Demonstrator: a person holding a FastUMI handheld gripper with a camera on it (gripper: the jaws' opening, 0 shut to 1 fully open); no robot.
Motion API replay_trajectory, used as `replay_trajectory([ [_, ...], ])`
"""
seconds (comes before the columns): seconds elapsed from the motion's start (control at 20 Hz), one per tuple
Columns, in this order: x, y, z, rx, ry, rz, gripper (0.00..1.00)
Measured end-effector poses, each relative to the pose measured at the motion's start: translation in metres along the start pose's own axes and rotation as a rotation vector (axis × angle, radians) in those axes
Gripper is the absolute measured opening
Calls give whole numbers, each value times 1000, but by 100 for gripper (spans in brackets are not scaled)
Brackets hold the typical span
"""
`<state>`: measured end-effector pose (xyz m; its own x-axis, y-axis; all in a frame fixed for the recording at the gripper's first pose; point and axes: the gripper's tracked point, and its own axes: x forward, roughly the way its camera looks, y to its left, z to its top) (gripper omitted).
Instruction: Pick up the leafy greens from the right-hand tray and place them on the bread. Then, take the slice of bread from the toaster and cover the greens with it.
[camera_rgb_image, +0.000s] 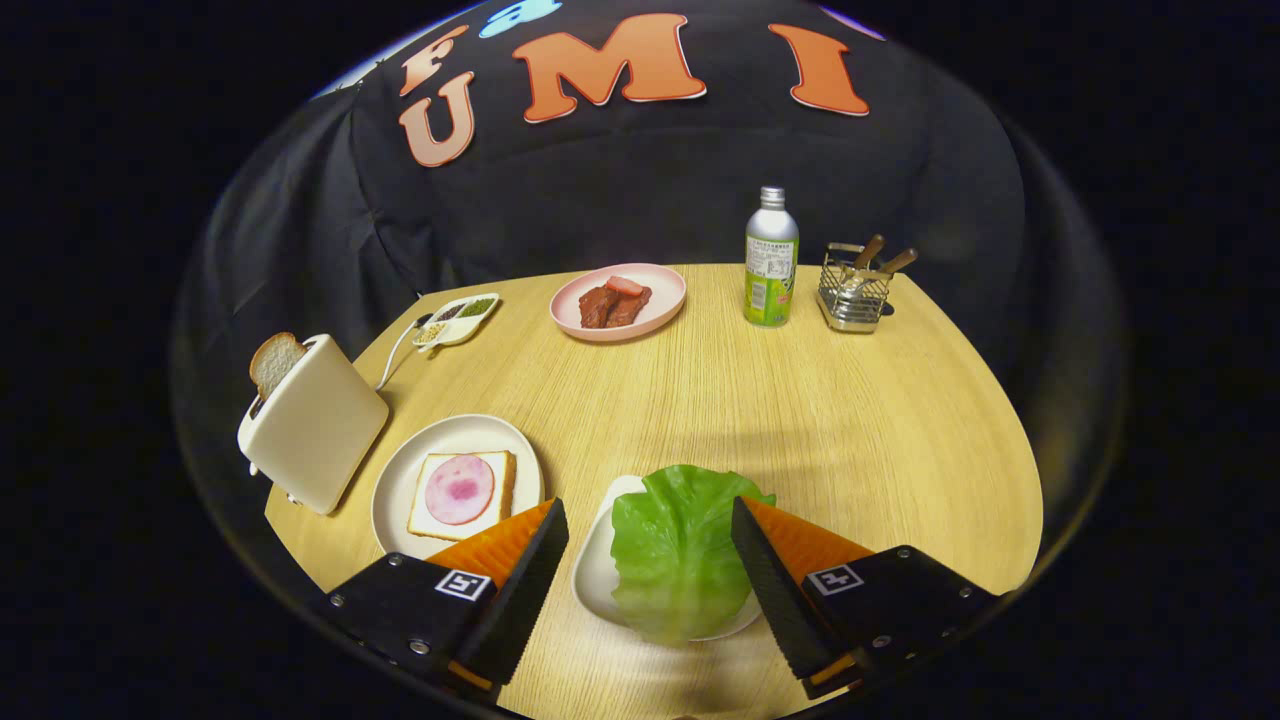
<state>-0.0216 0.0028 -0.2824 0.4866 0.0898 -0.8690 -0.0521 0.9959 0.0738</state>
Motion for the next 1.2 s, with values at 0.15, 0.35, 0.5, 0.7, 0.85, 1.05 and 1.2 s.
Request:
replay_trajectory([
  [0.15, 11, -10, -12, 2, 58, -36, 99],
  [0.35, 19, -12, -30, 7, 158, -33, 98],
  [0.5, 28, -22, -40, 22, 206, -64, 95],
  [0.7, 37, -27, -48, 61, 267, -82, 90],
  [0.85, 45, -31, -56, 69, 313, -95, 86],
  [1.05, 51, -42, -52, 31, 291, -150, 72],
  [1.2, 50, -42, -52, -16, 271, -151, 45],
])
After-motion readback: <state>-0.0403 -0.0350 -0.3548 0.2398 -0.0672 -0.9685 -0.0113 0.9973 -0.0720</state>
